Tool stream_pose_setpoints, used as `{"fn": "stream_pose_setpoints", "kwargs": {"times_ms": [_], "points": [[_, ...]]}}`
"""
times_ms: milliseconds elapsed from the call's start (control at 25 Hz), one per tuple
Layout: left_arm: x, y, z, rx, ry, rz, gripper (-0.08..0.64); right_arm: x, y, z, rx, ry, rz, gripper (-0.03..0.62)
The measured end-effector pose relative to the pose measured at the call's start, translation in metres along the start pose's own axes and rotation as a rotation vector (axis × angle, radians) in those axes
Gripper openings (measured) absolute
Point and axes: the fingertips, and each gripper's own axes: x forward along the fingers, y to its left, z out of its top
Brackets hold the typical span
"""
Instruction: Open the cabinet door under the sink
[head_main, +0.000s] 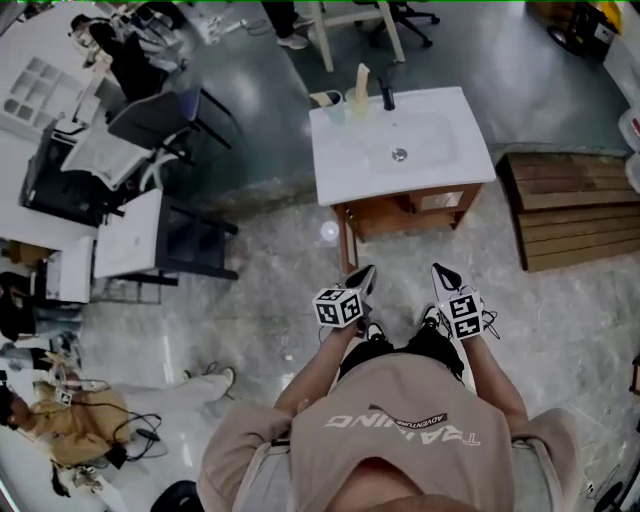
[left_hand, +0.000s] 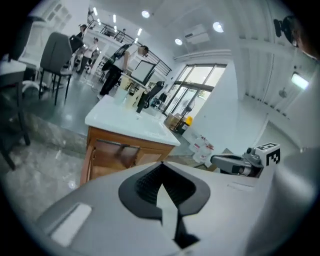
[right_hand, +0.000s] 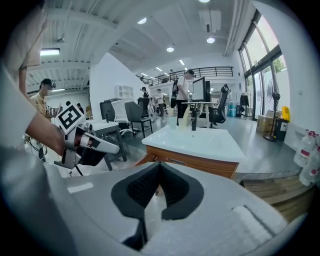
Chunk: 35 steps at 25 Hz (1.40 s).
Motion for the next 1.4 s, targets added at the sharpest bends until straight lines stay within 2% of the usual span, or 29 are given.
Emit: {"fn": "stream_pose_setpoints", "kwargs": {"times_ms": [320, 520, 760, 1080, 1240, 1400], "points": [[-0.005, -0.061, 0.101, 0.320, -0.134, 0.064, 0.017, -0.006, -0.027, 0.077, -0.054, -0.147, 0.025, 0.002], [-0.002, -0.094, 0.156, 0.456, -0.212, 0.112, 0.017, -0.018, -0.041, 0.136, -0.138, -0.253, 0.049, 0.002], [0.000, -0.126, 0.198, 0.506, -0.324, 0.138, 0.017, -0.044, -0.059, 0.187, -0.232, -0.352, 0.057, 0.002], [-0.009, -0.146, 0.228, 0.543, -0.406, 0.180, 0.017, -0.070, -0.085, 0.223, -0.247, -0.432, 0.033, 0.002], [-0.027, -0.157, 0.246, 0.601, -0.441, 0.193, 0.017, -0.072, -0.090, 0.236, -0.209, -0.468, 0.022, 0.002], [-0.041, -0.154, 0.258, 0.647, -0.463, 0.203, 0.017, -0.073, -0.083, 0.254, -0.113, -0.534, 0.063, 0.002]]}}
